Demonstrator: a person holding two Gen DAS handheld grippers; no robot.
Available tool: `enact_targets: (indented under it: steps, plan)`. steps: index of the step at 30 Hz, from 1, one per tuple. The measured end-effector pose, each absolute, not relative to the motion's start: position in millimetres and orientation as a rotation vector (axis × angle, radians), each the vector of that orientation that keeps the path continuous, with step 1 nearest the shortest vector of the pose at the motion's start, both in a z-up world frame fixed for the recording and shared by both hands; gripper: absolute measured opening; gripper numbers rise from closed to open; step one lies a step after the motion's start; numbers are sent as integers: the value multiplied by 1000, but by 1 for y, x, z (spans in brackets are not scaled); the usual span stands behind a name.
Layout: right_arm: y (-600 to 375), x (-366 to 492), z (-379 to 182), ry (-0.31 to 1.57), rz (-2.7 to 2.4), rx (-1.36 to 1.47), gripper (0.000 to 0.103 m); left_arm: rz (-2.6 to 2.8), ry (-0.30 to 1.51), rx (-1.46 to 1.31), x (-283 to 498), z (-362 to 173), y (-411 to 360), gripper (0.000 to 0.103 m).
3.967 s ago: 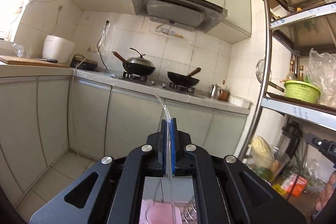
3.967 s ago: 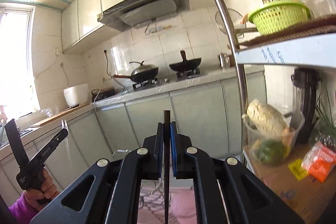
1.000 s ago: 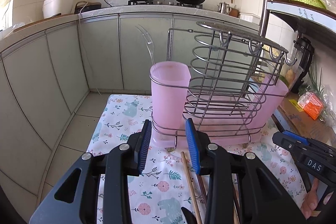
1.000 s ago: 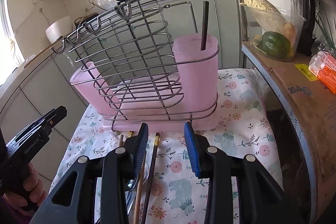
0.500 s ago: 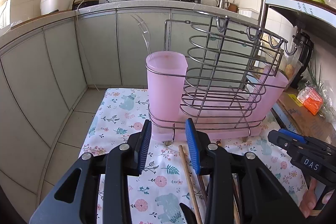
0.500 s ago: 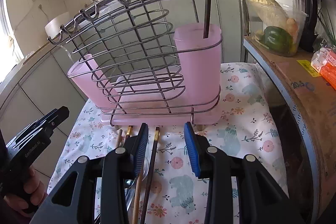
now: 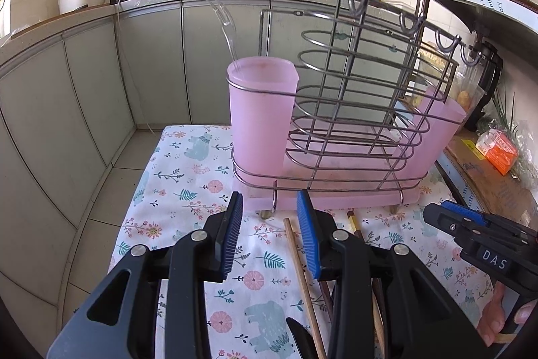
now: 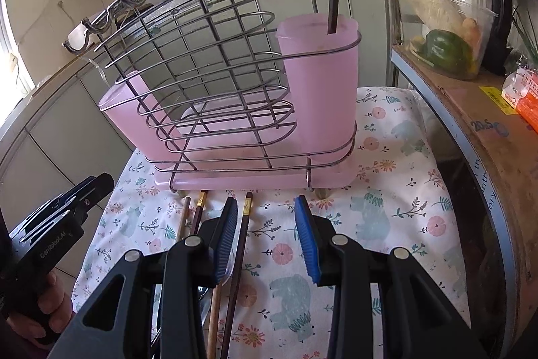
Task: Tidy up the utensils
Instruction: 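Withdraw both open tools back down to the remaining utensils, then grasp the black spoon with the left tool while the right tool grasps a wooden chopstick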
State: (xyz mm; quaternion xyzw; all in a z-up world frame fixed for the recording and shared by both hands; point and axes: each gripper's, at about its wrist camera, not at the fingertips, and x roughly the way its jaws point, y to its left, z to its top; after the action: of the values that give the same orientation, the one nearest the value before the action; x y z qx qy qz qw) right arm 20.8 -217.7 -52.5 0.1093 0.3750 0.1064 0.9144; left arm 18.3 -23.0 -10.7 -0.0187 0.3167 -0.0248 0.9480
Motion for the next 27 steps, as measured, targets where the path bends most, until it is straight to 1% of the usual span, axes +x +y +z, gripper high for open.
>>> enact_targets:
  steps: [10, 16, 21, 27]
  plan:
    - [-217, 29, -67, 833, 224, 244, 35, -76, 713, -45, 25, -29, -19, 34]
    - [-213, 37, -78, 903, 244, 236, 35, -158, 776, -65, 25, -43, -10, 34]
    - [-207, 45, -90, 980, 306, 267, 30, -335, 864, -89, 19, -54, -14, 34]
    - [-204, 48, -97, 1017, 345, 302, 28, -517, 949, -25, 4, -64, -39, 33]
